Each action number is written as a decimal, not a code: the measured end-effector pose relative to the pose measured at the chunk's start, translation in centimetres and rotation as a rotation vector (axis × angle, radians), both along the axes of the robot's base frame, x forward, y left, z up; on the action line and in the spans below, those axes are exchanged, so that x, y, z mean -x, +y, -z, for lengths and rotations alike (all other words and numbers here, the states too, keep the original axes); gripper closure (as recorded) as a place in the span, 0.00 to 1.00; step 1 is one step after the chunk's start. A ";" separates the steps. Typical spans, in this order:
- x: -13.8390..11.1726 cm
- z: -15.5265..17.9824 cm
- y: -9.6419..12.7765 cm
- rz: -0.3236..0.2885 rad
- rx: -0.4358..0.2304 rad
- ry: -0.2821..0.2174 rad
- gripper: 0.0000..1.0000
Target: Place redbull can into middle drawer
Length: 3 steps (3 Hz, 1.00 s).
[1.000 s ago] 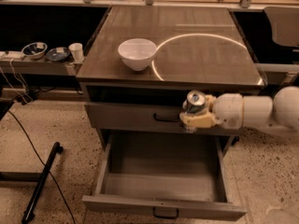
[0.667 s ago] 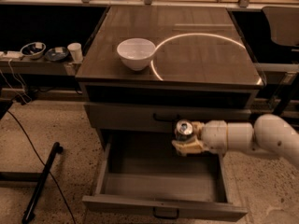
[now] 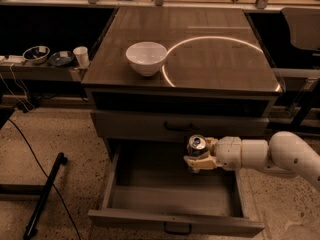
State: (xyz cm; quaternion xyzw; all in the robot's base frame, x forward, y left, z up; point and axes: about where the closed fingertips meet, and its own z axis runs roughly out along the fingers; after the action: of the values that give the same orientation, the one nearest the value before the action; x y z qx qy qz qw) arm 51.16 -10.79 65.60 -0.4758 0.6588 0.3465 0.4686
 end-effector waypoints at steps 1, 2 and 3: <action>-0.4 5.3 -1.2 0.061 -0.074 0.002 1.00; -0.8 11.1 0.6 0.042 -0.119 0.015 1.00; -2.5 13.7 6.1 -0.076 -0.092 0.011 1.00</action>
Offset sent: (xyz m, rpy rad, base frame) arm 0.0165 0.0317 -0.1811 0.1708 0.0304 -0.0083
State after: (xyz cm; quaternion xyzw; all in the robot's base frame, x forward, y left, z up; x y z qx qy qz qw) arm 53.62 -4.67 51.86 -0.4766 0.6261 0.3967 0.4727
